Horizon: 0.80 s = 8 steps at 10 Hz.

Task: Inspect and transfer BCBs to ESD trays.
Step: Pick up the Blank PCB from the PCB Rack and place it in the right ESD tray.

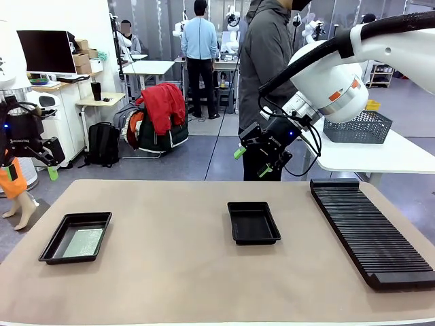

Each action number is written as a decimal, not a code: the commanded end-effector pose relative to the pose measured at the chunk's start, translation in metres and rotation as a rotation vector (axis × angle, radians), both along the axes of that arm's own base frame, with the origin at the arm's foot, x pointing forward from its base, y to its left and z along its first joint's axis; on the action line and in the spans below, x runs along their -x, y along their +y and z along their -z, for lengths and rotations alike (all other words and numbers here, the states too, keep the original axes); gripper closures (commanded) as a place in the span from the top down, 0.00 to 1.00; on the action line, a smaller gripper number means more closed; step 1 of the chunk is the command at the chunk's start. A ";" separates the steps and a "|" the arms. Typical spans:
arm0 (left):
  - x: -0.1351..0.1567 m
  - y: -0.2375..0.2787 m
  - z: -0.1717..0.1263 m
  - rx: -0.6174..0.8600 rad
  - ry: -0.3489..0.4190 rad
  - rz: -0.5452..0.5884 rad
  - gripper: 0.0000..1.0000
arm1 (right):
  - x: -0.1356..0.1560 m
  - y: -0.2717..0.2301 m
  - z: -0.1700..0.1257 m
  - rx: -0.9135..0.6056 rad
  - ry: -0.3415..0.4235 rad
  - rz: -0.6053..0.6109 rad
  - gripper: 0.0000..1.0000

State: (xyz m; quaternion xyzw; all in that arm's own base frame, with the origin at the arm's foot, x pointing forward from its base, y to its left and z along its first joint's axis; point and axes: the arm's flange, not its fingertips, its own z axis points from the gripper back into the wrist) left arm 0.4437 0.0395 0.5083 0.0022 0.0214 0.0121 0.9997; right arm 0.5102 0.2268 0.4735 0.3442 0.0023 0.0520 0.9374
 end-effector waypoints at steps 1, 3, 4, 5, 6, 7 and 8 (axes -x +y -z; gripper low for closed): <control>0.000 0.000 0.002 0.001 -0.004 0.000 1.00 | 0.000 0.001 0.000 -0.001 0.001 0.001 1.00; 0.000 0.000 0.002 0.001 -0.004 0.000 1.00 | 0.000 0.001 0.000 -0.001 0.001 0.001 1.00; 0.000 0.000 0.002 0.001 -0.004 0.000 1.00 | 0.000 0.001 0.000 -0.001 0.001 0.001 1.00; 0.000 0.000 0.002 0.001 -0.004 0.000 1.00 | 0.000 0.001 0.000 -0.001 0.001 0.001 1.00; 0.000 0.000 0.002 0.001 -0.004 0.000 1.00 | 0.000 0.001 0.000 -0.001 0.001 0.001 1.00; 0.000 0.000 0.002 0.001 -0.004 0.000 1.00 | 0.000 0.001 0.000 -0.001 0.001 0.001 1.00; 0.000 0.000 0.002 0.001 -0.004 0.000 1.00 | 0.000 0.001 0.000 -0.001 0.001 0.001 1.00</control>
